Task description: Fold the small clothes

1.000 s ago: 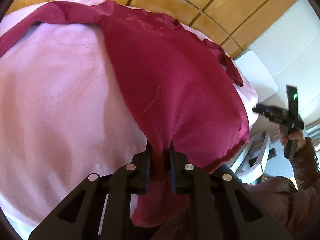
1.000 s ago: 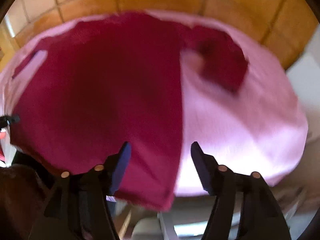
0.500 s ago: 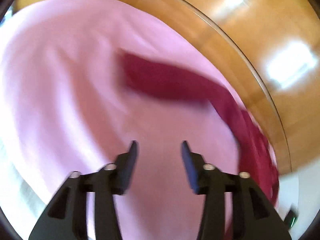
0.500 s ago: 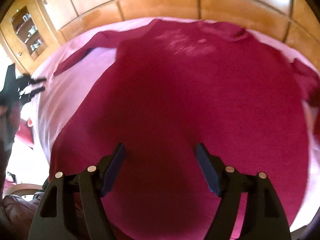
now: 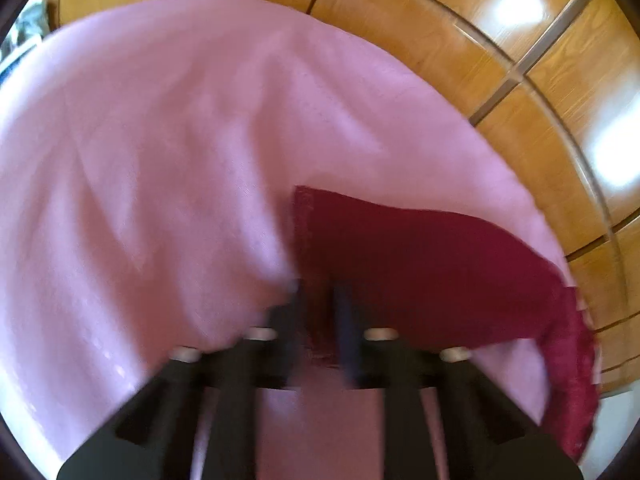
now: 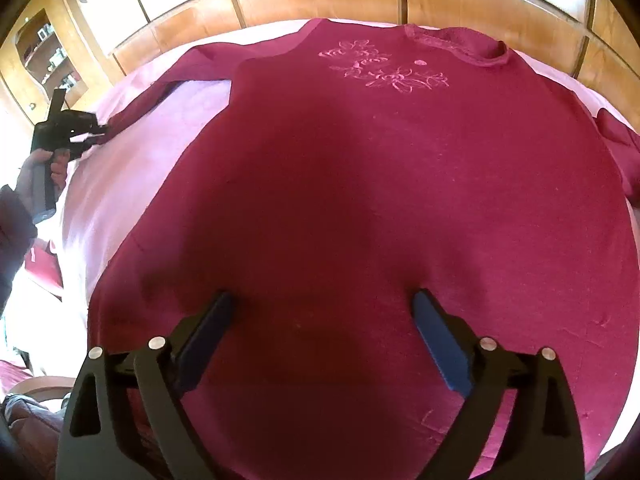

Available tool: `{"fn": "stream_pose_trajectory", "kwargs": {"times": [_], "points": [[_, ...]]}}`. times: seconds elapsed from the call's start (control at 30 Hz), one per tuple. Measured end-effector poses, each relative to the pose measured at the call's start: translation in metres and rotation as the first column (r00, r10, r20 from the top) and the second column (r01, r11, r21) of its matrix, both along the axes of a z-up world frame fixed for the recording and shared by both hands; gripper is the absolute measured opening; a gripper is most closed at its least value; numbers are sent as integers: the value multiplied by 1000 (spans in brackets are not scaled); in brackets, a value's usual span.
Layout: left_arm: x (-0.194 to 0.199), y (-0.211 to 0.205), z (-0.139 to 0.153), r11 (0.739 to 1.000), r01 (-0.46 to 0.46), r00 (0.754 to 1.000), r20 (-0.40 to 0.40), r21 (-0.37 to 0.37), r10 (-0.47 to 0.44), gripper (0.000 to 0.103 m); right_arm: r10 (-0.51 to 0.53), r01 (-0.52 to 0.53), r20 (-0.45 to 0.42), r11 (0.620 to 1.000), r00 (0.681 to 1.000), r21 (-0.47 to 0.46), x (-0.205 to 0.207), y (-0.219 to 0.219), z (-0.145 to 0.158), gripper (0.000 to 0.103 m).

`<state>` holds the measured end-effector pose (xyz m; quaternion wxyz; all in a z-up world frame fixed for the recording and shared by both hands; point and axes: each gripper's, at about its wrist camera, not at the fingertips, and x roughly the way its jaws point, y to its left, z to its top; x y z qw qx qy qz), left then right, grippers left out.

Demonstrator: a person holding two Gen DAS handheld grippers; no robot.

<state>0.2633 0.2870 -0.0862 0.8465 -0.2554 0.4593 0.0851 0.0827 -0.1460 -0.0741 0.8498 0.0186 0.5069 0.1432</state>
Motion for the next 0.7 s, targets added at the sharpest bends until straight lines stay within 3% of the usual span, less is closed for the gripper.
{"fn": "stream_pose_trajectory", "kwargs": {"times": [0.2, 0.4, 0.5, 0.6, 0.67, 0.7], "points": [[-12, 34, 33, 995, -62, 996, 65, 73, 58, 3, 1, -1, 3, 1000, 1000, 11, 0, -3, -1, 94], [0, 30, 59, 977, -21, 999, 50, 211, 11, 3, -7, 6, 14, 1000, 1000, 22, -2, -7, -2, 95], [0, 20, 73, 990, -13, 995, 97, 139, 0, 3, -9, 8, 19, 999, 1000, 37, -4, -12, -1, 95], [-13, -11, 107, 995, 69, 973, 214, 78, -85, 3, -14, 13, 16, 998, 1000, 55, -3, -16, 0, 95], [-21, -40, 129, 988, 144, 945, 287, 56, -154, 3, -18, 17, 17, 997, 1000, 75, -4, -19, 5, 93], [-26, -63, 145, 978, 204, 919, 338, 35, -204, 3, -22, 20, 20, 996, 1000, 87, -5, -22, 9, 90]]}}
